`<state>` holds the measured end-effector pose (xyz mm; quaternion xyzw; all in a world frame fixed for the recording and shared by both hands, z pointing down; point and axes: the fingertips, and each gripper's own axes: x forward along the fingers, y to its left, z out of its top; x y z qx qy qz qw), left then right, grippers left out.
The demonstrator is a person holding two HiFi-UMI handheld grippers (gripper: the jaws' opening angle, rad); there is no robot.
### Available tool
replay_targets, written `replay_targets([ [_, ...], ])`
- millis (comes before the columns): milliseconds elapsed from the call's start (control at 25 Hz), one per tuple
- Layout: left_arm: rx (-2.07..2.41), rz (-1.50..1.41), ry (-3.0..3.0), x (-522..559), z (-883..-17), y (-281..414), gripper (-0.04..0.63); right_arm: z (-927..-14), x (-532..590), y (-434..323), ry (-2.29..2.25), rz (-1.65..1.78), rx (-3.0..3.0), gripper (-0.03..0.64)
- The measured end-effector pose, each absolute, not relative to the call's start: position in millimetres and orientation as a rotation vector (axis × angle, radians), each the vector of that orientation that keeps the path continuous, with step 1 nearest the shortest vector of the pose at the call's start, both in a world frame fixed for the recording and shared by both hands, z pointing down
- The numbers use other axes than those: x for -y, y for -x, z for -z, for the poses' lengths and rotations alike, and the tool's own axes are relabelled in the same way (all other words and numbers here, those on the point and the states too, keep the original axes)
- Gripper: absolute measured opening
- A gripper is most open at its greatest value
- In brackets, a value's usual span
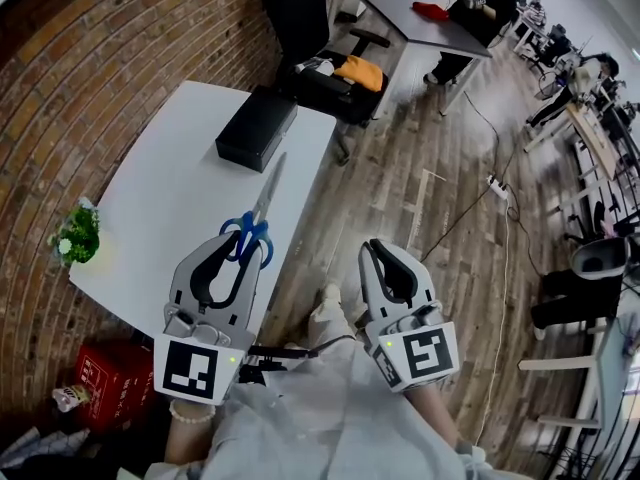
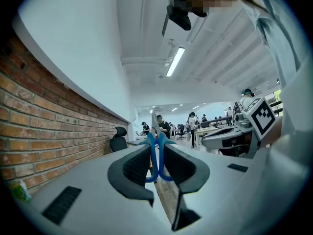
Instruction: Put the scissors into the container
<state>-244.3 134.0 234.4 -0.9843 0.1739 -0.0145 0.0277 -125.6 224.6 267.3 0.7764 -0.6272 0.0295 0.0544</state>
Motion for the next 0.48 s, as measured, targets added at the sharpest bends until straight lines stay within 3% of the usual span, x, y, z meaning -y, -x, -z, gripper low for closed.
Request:
replay_targets([
  [480,-0.615,0.039,3.022,-130.3,-242.4,241.1,0.104,-275.9,-211.3,112.2,-2.317,-0.062,1.967,0.058],
])
